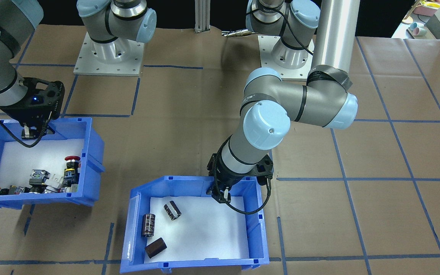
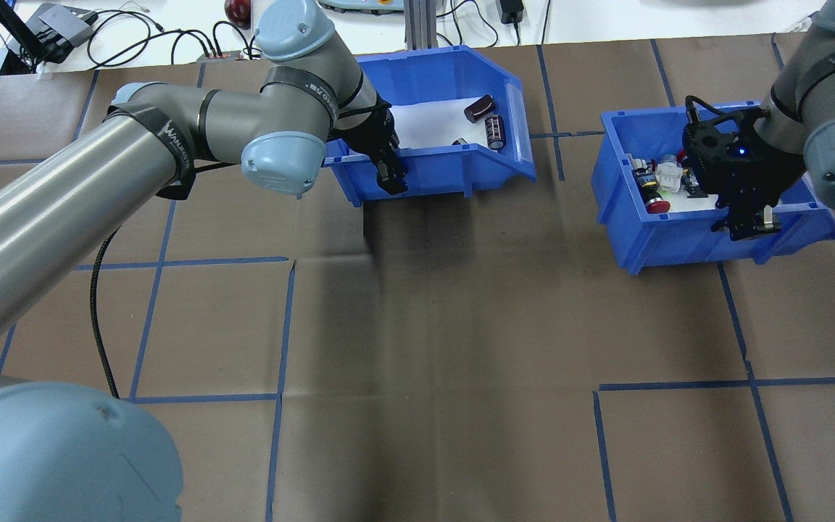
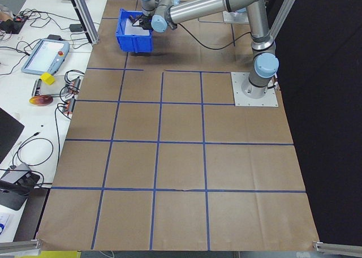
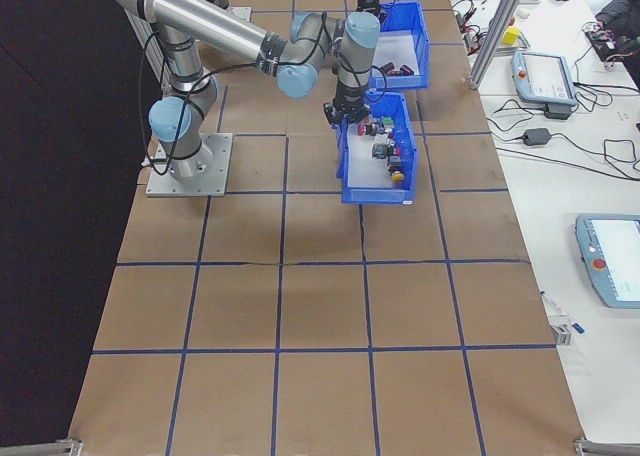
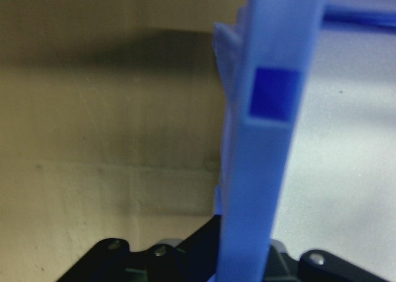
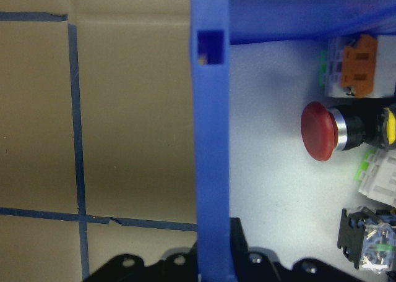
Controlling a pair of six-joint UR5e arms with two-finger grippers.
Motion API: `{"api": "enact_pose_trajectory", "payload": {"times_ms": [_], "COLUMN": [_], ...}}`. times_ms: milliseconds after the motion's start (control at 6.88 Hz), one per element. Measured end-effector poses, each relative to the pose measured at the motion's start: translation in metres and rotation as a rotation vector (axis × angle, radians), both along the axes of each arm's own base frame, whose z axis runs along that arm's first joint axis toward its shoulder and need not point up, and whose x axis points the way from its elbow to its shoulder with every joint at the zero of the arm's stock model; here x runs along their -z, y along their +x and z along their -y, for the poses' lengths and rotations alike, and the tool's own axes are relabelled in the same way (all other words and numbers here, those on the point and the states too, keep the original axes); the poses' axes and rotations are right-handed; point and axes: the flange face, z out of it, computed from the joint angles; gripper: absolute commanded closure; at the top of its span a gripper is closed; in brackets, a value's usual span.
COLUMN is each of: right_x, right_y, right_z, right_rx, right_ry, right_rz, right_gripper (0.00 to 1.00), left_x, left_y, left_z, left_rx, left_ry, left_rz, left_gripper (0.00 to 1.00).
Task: Place battery box in front
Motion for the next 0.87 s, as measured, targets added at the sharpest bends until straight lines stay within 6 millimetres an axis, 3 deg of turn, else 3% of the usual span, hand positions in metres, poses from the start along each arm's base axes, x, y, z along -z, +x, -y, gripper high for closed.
{"api": "enact_pose_trajectory", "payload": {"times_ms": [291, 436, 581, 726, 872], "right_x": [0.001, 0.001, 0.003, 0.005, 0.008], "right_y": [0.000, 0.001, 0.003, 0.009, 0.017], "right_z": [0.000, -0.002, -0.010, -0.027, -0.045], "right_rx": [0.002, 0.004, 0.015, 0.041, 0.072], "right_ry": [0.002, 0.004, 0.009, 0.012, 0.013], "right_rz": [0.000, 0.000, 0.001, 0.003, 0.008], "right_gripper": [0.93, 0.93, 0.93, 0.93, 0.93], "left_x": [0.019, 0.022, 0.022, 0.024, 0.021], "left_y": [-0.012, -0.014, -0.014, -0.012, -0.008], "left_z": [-0.006, -0.009, -0.009, -0.008, -0.004], "left_rx": [0.003, 0.008, 0.009, 0.006, -0.006], "left_ry": [0.039, 0.041, 0.037, 0.031, 0.016], "left_rz": [0.003, 0.016, 0.038, 0.070, 0.111], "left_gripper": [0.97, 0.86, 0.61, 0.51, 0.01]}}
